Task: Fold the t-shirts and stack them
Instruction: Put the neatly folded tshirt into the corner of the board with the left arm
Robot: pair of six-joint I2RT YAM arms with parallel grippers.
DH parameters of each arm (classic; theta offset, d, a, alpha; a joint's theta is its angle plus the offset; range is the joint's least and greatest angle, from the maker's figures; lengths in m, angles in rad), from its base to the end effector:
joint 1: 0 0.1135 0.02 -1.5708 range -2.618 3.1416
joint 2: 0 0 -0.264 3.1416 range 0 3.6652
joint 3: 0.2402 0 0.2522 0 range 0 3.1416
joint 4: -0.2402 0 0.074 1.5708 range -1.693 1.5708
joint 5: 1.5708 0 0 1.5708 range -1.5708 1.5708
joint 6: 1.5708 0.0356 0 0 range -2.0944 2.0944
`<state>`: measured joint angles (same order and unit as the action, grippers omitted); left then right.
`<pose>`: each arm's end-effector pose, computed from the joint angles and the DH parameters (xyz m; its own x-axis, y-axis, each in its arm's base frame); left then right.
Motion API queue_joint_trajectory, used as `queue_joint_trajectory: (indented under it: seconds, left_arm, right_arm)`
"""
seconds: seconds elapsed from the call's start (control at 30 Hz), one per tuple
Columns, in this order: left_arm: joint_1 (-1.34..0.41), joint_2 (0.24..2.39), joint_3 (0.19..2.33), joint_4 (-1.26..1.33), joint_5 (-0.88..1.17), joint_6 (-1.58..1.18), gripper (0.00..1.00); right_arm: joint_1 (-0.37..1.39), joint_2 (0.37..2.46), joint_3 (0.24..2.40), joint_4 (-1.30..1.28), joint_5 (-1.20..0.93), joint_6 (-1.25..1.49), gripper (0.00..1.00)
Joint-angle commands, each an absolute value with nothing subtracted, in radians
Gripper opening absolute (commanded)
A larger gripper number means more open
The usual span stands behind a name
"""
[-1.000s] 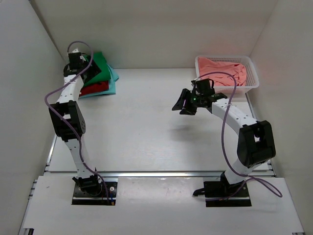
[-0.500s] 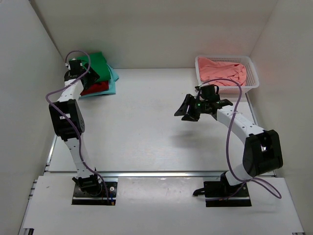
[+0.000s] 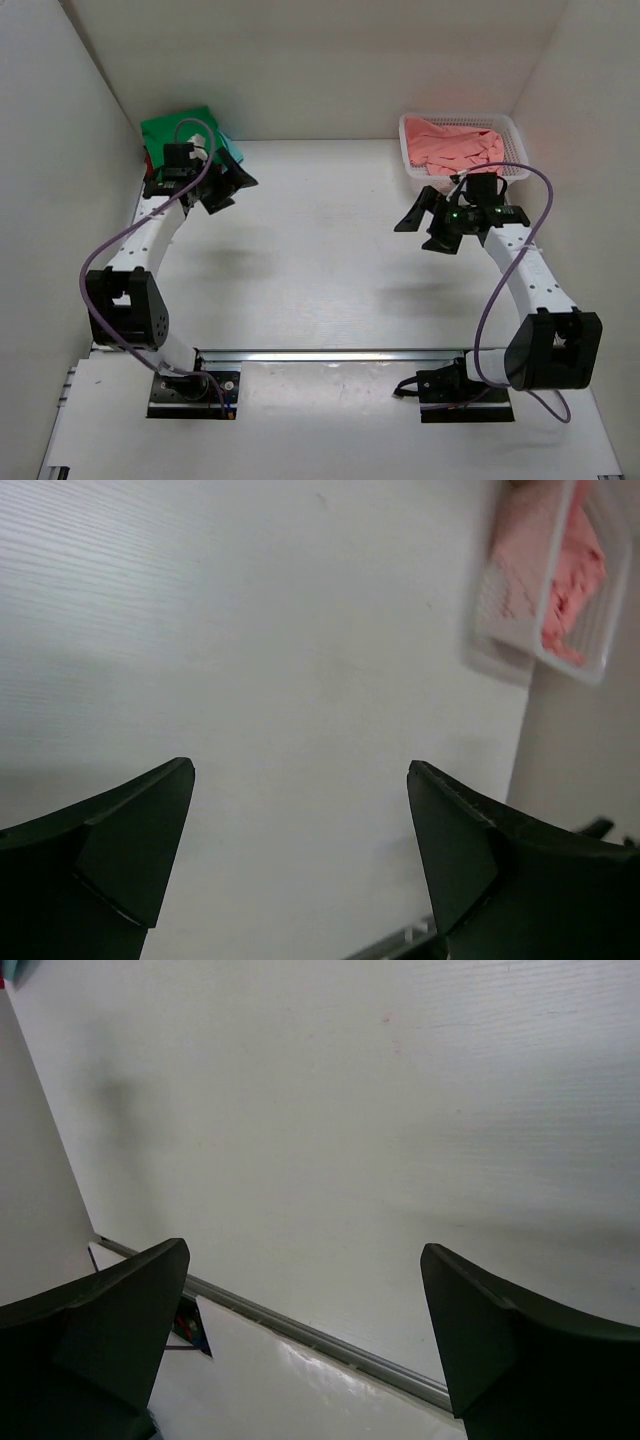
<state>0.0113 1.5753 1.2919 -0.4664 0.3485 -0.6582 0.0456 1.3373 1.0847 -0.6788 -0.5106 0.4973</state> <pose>0.3519 -0.0082 0.2934 -0.6855 -0.5827 -0.4366 -0.2275 0.7410 -0.6318 0.2727 0.0299 0.2829 -0.8625 0.3773 -0.3374 0.0915 0.7717 0.6293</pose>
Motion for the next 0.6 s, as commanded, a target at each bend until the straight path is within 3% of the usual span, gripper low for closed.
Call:
queue_joint_trajectory:
  seconds: [0.0, 0.33, 0.57]
  left_arm:
    - [-0.070, 1.462, 1.304, -0.489, 0.468, -0.637, 0.99]
    - [-0.133, 1.284, 1.230, -0.610, 0.426, -0.574, 0.99]
    - [-0.170, 1.292, 1.279, -0.652, 0.396, -0.545, 0.98]
  right_arm:
    - [0.023, 1.269, 1.078, -0.761, -0.543, 0.430, 0.99]
    - [0.038, 1.213, 1.065, -0.761, -0.565, 0.417, 0.99]
    - [0.066, 1.201, 1.060, -0.766, -0.560, 0.426, 0.99]
